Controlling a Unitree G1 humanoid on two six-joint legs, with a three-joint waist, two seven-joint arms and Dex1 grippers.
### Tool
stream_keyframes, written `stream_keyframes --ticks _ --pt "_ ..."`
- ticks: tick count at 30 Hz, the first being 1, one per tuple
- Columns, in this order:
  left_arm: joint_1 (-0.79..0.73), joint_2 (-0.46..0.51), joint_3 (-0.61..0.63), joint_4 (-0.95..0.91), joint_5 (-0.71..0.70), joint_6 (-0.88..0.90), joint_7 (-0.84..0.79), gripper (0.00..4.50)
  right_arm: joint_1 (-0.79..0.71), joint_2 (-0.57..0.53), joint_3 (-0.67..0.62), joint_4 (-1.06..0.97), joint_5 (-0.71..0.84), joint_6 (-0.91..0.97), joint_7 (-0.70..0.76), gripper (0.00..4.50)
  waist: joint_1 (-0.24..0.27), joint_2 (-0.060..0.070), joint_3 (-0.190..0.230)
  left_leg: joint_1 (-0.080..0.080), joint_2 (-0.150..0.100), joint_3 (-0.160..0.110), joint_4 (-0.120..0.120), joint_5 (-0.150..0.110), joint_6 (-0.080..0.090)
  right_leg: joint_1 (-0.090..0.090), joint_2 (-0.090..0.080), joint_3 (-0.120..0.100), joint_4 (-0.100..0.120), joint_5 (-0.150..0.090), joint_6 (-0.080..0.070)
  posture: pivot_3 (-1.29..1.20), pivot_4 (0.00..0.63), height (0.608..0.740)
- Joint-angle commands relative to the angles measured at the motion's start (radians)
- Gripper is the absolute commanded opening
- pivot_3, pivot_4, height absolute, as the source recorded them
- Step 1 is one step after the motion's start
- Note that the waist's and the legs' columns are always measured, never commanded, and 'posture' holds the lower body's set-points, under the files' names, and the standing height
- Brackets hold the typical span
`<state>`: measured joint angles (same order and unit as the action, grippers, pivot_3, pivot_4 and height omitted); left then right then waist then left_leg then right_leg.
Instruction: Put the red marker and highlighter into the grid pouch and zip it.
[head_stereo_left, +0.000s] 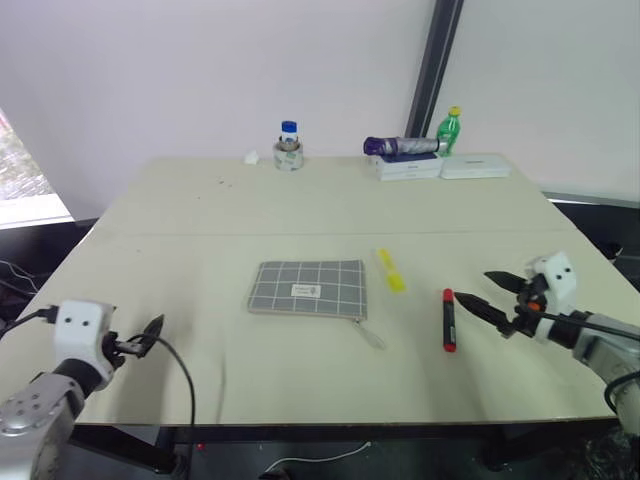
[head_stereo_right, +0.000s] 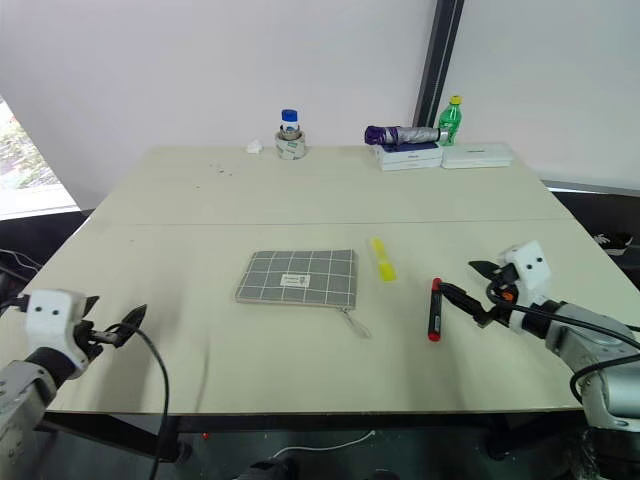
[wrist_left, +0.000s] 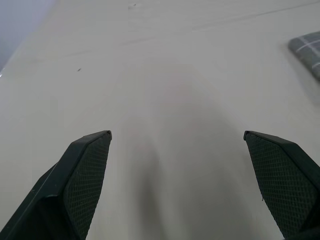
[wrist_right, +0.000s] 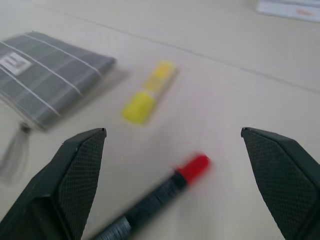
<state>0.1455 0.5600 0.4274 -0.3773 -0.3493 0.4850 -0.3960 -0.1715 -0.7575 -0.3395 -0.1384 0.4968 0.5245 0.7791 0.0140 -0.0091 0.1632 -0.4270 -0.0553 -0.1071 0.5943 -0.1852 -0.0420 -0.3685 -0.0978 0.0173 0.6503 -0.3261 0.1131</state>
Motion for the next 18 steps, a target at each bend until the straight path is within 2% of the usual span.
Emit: stream_keyframes --ticks 1,8,9,12,18 --pt "-0.021 0.03 -0.054 -0.036 0.029 -0.047 -0.044 4.48 -0.018 0.012 0.015 -0.091 0.022 0.005 -0.013 4.5 -0.001 0.0 0.0 0.0 0.0 0.0 0.0 0.0 0.0 0.0 0.0 0.0 0.0 0.0 0.0 0.0 0.15 0.74" --pt "-0.114 0.132 -0.151 0.087 0.135 -0.173 -0.138 4.48 -0.033 0.023 0.124 -0.198 -0.024 0.044 -0.056 4.5 -0.003 0.0 0.0 0.0 0.001 0.0 0.0 0.0 0.0 -0.001 0.0 0.0 0.0 0.0 0.0 0.0 0.15 0.74" --pt "-0.15 0.147 -0.171 0.129 0.155 -0.214 -0.154 4.5 -0.044 0.032 0.15 -0.212 -0.027 0.054 -0.067 4.25 -0.003 0.0 0.0 0.0 0.001 0.0 0.0 0.0 0.0 -0.001 0.0 0.0 0.0 0.0 0.0 0.0 0.15 0.74" --pt "-0.235 0.195 -0.242 0.258 0.254 -0.366 -0.185 4.5 -0.076 0.037 0.234 -0.23 -0.063 0.103 -0.102 3.17 -0.003 0.0 0.0 0.0 0.001 0.0 0.0 0.0 0.0 -0.002 0.0 0.0 0.0 0.0 0.0 0.0 0.15 0.74" --pt "-0.375 0.227 -0.38 0.536 0.407 -0.682 -0.219 4.5 -0.168 0.115 0.365 -0.2 -0.146 0.195 -0.214 0.1 -0.005 0.0 0.0 -0.001 0.0 0.001 -0.002 0.0 0.0 -0.004 0.0 0.001 0.0 0.002 0.003 0.0 0.15 0.74"
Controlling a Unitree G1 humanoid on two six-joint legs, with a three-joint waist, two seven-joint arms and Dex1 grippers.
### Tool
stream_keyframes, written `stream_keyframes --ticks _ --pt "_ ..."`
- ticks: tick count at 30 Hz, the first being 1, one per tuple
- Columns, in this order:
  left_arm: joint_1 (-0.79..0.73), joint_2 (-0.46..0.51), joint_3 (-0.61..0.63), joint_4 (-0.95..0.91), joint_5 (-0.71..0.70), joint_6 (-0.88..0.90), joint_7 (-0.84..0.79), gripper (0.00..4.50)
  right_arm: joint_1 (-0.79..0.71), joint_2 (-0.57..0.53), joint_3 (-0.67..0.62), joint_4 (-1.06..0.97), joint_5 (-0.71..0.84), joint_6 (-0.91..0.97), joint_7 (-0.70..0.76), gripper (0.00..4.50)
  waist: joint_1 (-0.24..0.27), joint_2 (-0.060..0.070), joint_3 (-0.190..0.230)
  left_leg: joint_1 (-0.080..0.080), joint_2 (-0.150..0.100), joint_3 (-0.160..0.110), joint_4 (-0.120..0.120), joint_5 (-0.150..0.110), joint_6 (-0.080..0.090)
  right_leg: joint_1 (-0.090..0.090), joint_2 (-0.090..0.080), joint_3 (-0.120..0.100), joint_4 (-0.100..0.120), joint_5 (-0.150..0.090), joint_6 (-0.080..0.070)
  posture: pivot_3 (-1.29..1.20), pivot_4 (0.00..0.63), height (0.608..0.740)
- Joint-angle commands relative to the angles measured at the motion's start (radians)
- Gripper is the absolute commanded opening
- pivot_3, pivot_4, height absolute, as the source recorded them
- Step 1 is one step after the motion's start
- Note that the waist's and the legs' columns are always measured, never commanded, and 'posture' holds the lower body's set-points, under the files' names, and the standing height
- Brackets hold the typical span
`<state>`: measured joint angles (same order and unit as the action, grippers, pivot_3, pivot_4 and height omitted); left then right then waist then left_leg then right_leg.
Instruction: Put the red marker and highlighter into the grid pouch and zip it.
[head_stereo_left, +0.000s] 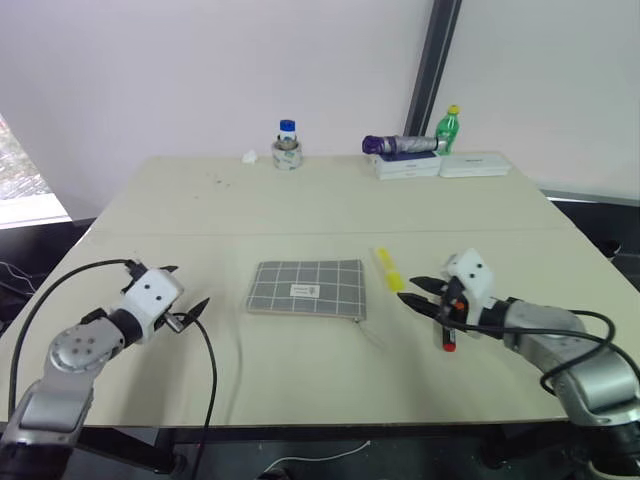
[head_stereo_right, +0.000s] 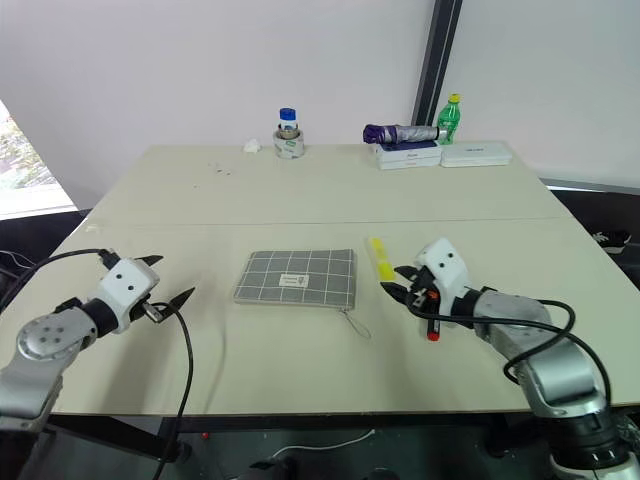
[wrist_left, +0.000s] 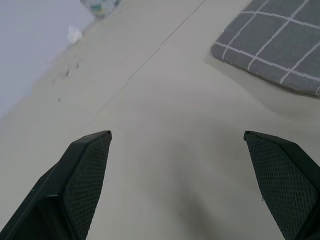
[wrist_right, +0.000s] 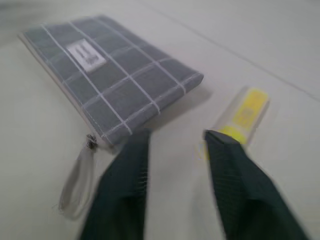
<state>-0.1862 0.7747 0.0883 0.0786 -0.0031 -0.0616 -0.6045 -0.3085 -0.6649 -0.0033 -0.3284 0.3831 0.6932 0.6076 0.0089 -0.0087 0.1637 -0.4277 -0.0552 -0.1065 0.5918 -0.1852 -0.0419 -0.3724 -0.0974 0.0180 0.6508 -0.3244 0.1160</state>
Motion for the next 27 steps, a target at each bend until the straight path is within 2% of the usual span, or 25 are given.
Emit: stream_keyframes --ticks 1,4,15,27 --pt "-0.067 0.012 -0.063 0.118 0.08 -0.187 -0.016 4.5 -0.04 0.038 0.05 0.002 -0.055 0.035 -0.065 0.04 0.0 0.0 0.0 0.0 0.0 0.0 0.0 0.0 0.0 0.0 0.0 0.0 0.0 0.0 0.0 0.0 0.15 0.74" --pt "-0.134 0.001 -0.103 0.226 0.106 -0.299 -0.022 4.5 -0.072 0.095 0.078 0.057 -0.115 0.052 -0.148 0.04 0.001 0.0 0.0 0.0 0.0 -0.001 0.0 0.0 0.0 0.0 0.0 -0.001 0.001 0.001 0.001 0.0 0.15 0.74" --pt "-0.349 -0.026 -0.227 0.593 0.28 -0.656 0.062 4.5 -0.175 0.231 0.138 0.254 -0.237 0.03 -0.244 0.04 -0.022 0.0 0.0 0.001 -0.003 -0.001 0.002 0.001 -0.001 -0.001 0.002 -0.002 0.008 0.003 0.006 0.0 0.15 0.74" --pt "-0.447 -0.063 -0.296 0.767 0.297 -0.817 0.037 4.5 -0.246 0.287 0.181 0.337 -0.27 0.007 -0.192 0.04 -0.03 0.0 0.0 0.002 -0.002 -0.002 0.004 0.002 -0.002 -0.003 0.005 -0.001 0.015 0.002 0.006 0.0 0.15 0.74"
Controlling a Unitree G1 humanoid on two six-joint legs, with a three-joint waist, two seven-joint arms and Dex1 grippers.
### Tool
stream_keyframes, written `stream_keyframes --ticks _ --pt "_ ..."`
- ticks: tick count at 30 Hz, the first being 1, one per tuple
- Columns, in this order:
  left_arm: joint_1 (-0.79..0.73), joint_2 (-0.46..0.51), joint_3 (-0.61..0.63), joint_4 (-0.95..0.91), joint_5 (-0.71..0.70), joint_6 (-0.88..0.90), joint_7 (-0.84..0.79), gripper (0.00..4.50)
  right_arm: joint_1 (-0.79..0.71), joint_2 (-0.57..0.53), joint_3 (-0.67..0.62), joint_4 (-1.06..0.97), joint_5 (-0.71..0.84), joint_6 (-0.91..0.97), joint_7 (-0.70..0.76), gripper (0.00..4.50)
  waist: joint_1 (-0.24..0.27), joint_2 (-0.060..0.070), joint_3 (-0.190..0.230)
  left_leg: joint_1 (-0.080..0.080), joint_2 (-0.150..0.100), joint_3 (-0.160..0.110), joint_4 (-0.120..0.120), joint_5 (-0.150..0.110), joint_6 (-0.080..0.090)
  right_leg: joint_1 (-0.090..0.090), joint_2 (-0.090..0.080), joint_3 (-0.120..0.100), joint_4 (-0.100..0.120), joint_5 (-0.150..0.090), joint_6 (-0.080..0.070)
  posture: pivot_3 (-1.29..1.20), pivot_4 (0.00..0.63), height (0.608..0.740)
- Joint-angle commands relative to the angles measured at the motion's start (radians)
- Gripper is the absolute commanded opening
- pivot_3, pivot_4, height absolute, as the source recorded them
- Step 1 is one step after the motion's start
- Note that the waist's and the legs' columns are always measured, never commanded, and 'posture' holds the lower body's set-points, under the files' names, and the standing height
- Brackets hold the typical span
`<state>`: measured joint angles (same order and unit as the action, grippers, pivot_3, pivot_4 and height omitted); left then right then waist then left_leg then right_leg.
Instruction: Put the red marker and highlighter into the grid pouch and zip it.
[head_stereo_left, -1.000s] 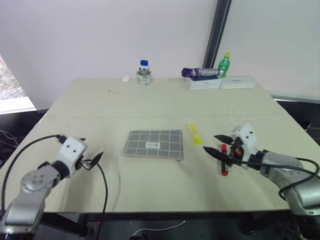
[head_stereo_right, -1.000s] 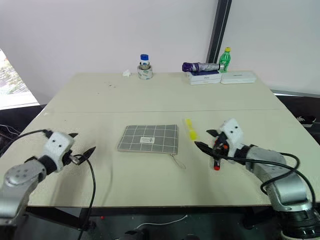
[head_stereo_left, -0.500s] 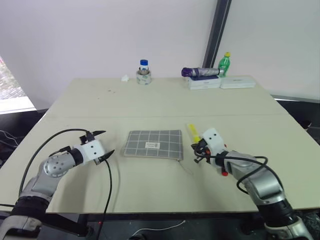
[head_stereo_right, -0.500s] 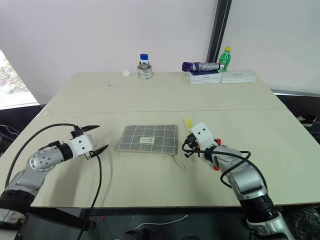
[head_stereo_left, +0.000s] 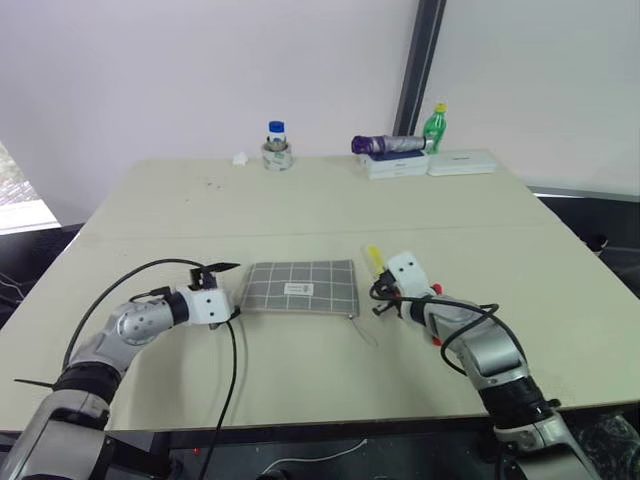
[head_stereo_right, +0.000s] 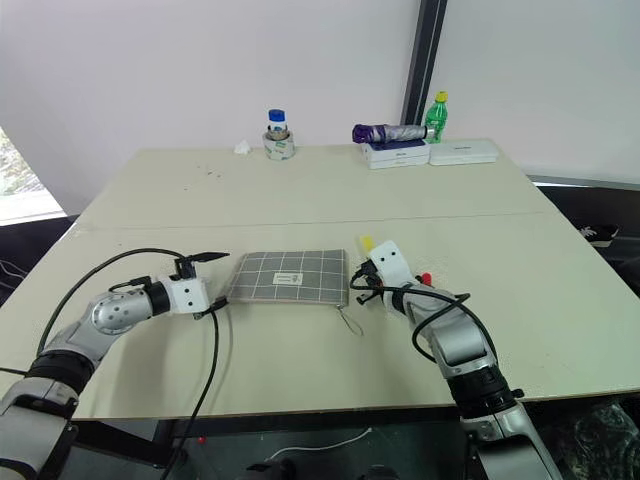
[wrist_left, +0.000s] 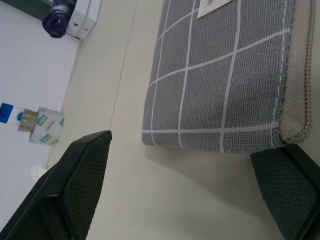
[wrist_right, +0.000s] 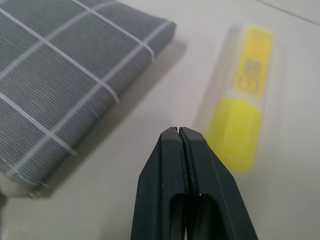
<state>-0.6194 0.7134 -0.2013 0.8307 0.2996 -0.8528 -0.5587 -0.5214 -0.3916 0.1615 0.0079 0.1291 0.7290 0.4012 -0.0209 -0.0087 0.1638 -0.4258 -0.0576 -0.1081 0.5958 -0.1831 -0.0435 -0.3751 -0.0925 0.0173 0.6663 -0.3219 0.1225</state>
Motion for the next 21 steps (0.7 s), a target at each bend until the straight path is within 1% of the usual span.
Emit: stream_keyframes --ticks 1,10,21 --pt "-0.018 -0.004 -0.005 0.022 -0.012 -0.028 -0.014 4.5 -0.04 0.02 0.02 0.013 -0.021 -0.035 0.015 0.04 0.0 0.0 0.0 0.0 0.0 0.0 0.0 0.0 0.0 0.0 0.0 0.0 0.0 0.0 0.0 0.0 0.15 0.74" --pt "-0.006 -0.013 -0.004 0.002 -0.069 -0.048 -0.091 4.5 -0.078 0.04 0.043 0.092 -0.048 -0.082 0.052 0.04 0.0 0.0 0.0 0.0 0.0 -0.001 0.0 0.0 -0.001 0.0 0.0 0.0 0.0 0.0 0.0 0.0 0.15 0.74" --pt "0.059 -0.006 0.003 -0.104 -0.143 -0.025 -0.179 4.5 -0.095 0.049 0.061 0.128 -0.08 -0.12 0.095 0.04 -0.001 0.0 0.0 0.0 0.0 -0.001 0.0 0.001 -0.001 0.0 0.001 0.0 0.001 0.0 0.0 0.0 0.15 0.74"
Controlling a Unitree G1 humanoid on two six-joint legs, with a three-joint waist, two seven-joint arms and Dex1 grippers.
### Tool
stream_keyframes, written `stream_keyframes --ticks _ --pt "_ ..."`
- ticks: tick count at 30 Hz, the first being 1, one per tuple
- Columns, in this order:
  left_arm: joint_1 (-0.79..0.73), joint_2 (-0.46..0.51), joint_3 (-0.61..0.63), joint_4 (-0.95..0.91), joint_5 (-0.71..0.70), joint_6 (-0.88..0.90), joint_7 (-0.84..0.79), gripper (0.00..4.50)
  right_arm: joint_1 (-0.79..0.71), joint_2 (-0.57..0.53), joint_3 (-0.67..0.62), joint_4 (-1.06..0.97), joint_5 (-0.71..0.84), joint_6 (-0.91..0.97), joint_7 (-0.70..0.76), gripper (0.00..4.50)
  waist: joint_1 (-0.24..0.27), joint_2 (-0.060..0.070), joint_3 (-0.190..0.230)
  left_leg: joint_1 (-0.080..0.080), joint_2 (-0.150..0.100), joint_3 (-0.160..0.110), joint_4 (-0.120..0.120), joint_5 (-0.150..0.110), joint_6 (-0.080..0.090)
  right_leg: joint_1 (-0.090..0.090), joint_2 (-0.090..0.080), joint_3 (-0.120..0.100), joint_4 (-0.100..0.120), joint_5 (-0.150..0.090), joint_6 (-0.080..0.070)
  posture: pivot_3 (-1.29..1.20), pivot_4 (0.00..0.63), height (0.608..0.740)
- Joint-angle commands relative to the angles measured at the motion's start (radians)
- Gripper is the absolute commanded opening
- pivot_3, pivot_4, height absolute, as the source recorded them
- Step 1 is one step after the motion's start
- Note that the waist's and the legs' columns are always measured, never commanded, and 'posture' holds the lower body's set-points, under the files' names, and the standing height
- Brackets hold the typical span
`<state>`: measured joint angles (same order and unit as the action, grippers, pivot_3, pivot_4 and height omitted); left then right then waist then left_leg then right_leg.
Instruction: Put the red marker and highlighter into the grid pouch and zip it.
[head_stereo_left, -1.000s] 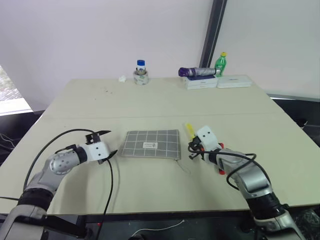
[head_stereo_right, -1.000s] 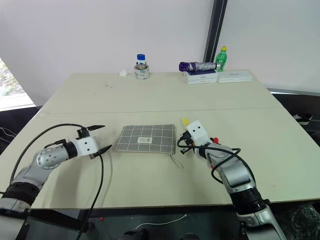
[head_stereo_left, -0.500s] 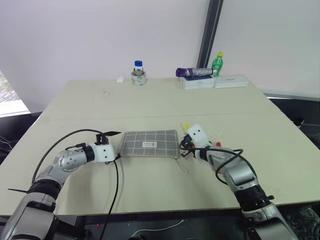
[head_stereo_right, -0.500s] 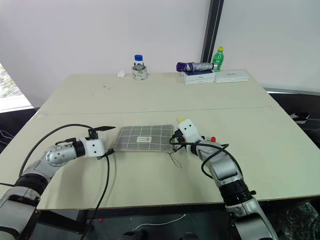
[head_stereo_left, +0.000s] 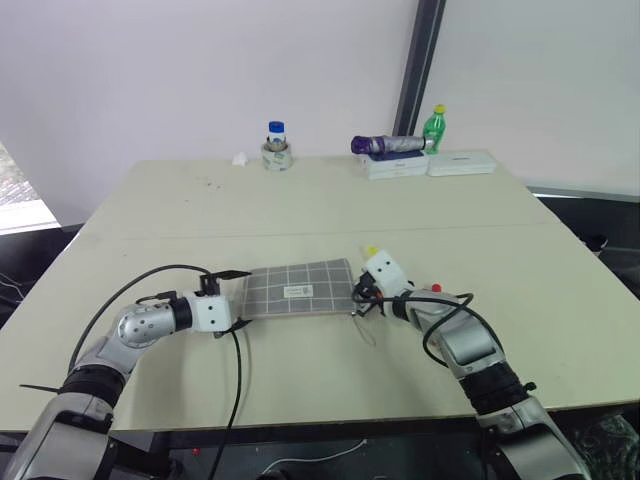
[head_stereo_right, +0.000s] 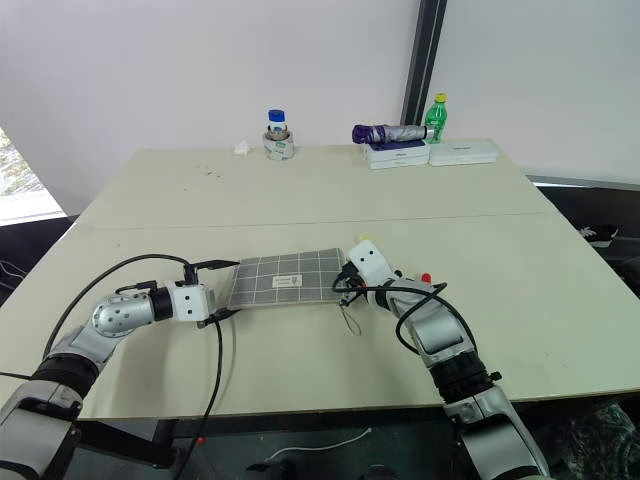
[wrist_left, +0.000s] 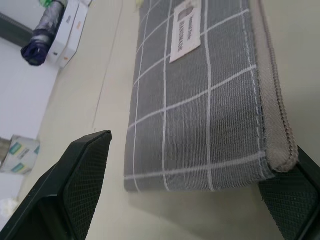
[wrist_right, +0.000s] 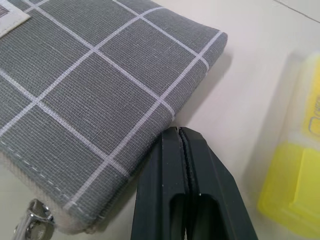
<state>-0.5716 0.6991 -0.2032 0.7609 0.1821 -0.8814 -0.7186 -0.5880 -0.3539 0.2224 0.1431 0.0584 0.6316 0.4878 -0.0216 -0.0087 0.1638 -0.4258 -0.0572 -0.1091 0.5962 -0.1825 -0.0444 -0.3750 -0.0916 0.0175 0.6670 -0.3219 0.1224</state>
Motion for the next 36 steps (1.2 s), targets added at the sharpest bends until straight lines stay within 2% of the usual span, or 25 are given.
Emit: stream_keyframes --ticks 1,9,12,19,24,29,31,34,36 --pt "0.015 0.009 0.006 -0.04 -0.029 0.007 -0.024 4.5 -0.029 0.014 0.001 -0.005 -0.01 -0.024 0.01 0.04 0.0 0.0 0.0 0.0 0.0 0.0 0.0 0.0 0.0 0.0 0.0 0.0 0.0 0.0 0.0 0.0 0.15 0.74" --pt "0.019 0.015 0.015 -0.045 -0.039 0.016 -0.04 4.5 -0.038 0.03 0.001 0.015 -0.024 -0.039 0.023 0.04 0.0 0.0 0.0 0.0 0.0 0.0 0.0 0.0 0.0 0.0 0.0 0.0 0.0 0.0 0.0 0.0 0.15 0.74" --pt "0.022 0.017 0.02 -0.053 -0.05 0.017 -0.05 3.66 -0.044 0.035 -0.001 0.021 -0.026 -0.045 0.028 0.0 -0.001 0.0 0.0 0.0 0.0 0.0 0.0 0.0 0.0 0.0 0.0 0.0 0.0 0.0 0.0 0.0 0.15 0.74" --pt "0.052 0.02 0.032 -0.095 -0.109 0.013 -0.095 0.04 -0.041 0.04 -0.005 0.021 -0.036 -0.051 0.033 0.0 -0.001 0.0 0.0 0.0 0.001 0.0 0.0 0.0 0.0 0.0 0.001 0.0 0.001 0.0 0.0 0.0 0.15 0.74" --pt "0.089 0.021 0.065 -0.162 -0.171 0.081 -0.102 0.04 -0.039 0.036 -0.017 0.005 -0.033 -0.056 0.033 0.0 -0.003 0.0 0.0 0.0 0.001 0.0 0.0 0.0 0.0 0.0 0.001 0.0 0.001 0.0 0.0 0.0 0.15 0.74" --pt "0.163 0.01 0.152 -0.366 -0.305 0.402 -0.078 0.04 -0.057 -0.013 -0.069 -0.078 -0.034 -0.082 0.021 0.0 -0.006 0.001 0.0 0.0 0.002 0.0 0.0 0.0 0.0 -0.001 0.001 0.001 0.001 0.0 0.0 0.0 0.15 0.74" --pt "0.217 0.005 0.183 -0.472 -0.337 0.496 -0.058 0.04 -0.054 -0.043 -0.12 -0.141 0.029 -0.025 0.069 0.0 -0.009 0.001 0.0 0.0 0.002 -0.001 0.0 0.0 0.0 0.0 0.001 0.001 0.001 0.0 0.0 0.0 0.15 0.74" --pt "0.287 -0.016 0.23 -0.616 -0.371 0.634 0.0 0.0 -0.03 -0.114 -0.155 -0.24 0.05 0.028 0.104 0.89 -0.011 0.001 0.0 0.0 0.003 -0.001 0.0 0.0 0.0 0.0 0.0 0.001 0.0 0.0 0.0 0.0 0.15 0.74" --pt "0.319 -0.038 0.252 -0.695 -0.391 0.717 0.036 0.0 -0.015 -0.14 -0.176 -0.289 0.069 0.056 0.11 1.9 -0.012 0.001 0.0 0.0 0.003 -0.001 0.0 0.0 0.0 0.0 0.0 0.001 0.0 0.0 0.0 0.0 0.15 0.74"
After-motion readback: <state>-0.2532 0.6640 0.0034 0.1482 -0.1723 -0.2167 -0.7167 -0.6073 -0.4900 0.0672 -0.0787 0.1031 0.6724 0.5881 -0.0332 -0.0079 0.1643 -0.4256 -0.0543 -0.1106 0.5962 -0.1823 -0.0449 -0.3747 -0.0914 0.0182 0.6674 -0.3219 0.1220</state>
